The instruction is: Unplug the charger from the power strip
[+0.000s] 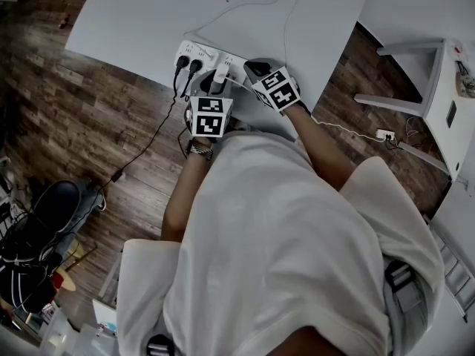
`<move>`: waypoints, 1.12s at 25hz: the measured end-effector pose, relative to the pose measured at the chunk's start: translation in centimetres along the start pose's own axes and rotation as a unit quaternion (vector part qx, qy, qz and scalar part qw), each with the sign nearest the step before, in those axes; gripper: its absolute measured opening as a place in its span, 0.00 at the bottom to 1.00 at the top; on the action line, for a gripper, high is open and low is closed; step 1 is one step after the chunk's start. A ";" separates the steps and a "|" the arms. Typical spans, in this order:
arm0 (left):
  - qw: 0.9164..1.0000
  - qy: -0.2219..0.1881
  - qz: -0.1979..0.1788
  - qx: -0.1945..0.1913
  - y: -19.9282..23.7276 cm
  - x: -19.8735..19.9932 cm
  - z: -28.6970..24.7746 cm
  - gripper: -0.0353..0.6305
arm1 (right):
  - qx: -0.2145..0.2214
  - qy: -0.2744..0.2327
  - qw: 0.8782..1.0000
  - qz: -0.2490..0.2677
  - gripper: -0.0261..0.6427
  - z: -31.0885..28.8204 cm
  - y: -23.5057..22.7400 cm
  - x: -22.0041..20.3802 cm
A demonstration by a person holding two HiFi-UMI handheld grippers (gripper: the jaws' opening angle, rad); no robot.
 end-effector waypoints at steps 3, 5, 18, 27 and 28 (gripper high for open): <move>1.000 -0.007 0.026 -0.017 0.4 0.0 0.1 0.27 | 0.001 0.000 1.000 -0.002 0.04 -0.1 0.0 0.1; 0.999 -0.010 0.035 -0.022 0.4 -0.1 0.0 0.27 | 0.003 -0.001 1.000 -0.005 0.04 -0.2 -0.1 0.1; 1.000 -0.001 -0.021 0.010 -0.2 0.2 0.1 0.27 | 0.003 -0.003 1.000 -0.009 0.04 -0.1 -0.2 0.0; 1.000 -0.002 -0.017 0.013 -0.3 0.2 0.2 0.27 | 0.003 -0.006 1.000 -0.011 0.04 0.0 -0.2 -0.1; 1.000 -0.003 -0.021 0.015 -0.5 0.2 0.2 0.27 | 0.003 -0.006 1.000 -0.011 0.04 0.1 -0.2 -0.1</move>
Point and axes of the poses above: the fingertips, and each gripper's own axes: z backward along the fingers, y to its left, x out of its top, the point moved 4 cm from there along z, backward along the fingers, and after that the axes turned 15 degrees about y, right-handed, at the moved point
